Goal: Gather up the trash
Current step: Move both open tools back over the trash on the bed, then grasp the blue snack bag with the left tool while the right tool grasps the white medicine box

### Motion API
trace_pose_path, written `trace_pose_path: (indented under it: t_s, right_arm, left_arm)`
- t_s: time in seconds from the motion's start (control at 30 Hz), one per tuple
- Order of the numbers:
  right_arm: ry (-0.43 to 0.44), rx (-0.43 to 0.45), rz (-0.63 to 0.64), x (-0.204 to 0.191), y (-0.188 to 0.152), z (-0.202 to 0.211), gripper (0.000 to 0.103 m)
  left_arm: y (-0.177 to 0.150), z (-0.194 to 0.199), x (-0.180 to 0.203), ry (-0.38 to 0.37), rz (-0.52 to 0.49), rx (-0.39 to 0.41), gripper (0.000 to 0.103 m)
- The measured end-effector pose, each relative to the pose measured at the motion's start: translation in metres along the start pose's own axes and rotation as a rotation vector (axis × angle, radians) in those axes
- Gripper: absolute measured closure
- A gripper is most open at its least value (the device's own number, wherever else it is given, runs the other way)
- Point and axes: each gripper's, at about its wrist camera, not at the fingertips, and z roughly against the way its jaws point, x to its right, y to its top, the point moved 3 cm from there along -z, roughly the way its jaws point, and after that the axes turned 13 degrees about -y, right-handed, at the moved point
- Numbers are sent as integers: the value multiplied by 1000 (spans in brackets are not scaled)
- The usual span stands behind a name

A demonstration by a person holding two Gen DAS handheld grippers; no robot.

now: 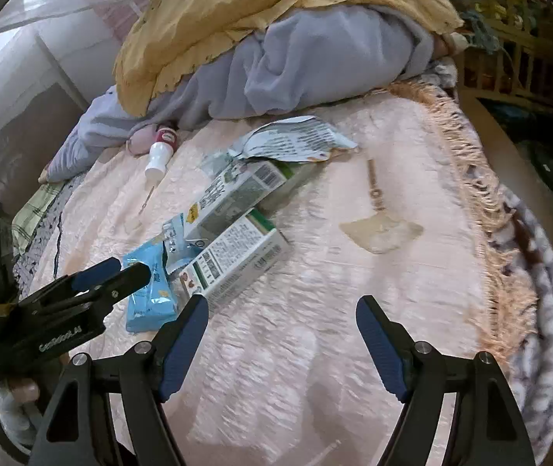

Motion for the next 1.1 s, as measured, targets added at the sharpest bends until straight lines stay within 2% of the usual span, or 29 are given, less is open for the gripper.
trace_pose_path:
  t_s: [0.37,0.67,0.87,0.9,0.97,1.0,1.1]
  right_arm:
    - [-16,-32,-9,-44,25,-56,27]
    - [-140,-41,85,-73,37,-93,26]
    - [-181,-45,175,-63,35,-84,25]
    - [-177,-52,167,-58,36,-81,25]
    - [-73,-59,90,-50,41,-76,24]
    - [-56,-55,68,-50,43,-75,24]
    - [-85,-38,84,-65,45,-81,24]
  left_arm:
    - [-13,18,-45,26,65,-9,36]
    - [-18,17,-65,1,151,-7,36]
    - [-15,1,-65,-22,196,-15,36]
    - [-15,-2,-64,-23,200,-14,36]
    - [-14,-3,-64,-25,212,-9,36]
    - [-13,-1,-65,-25,220,-2,36]
    - [-15,8,-67,-16,217,9,36]
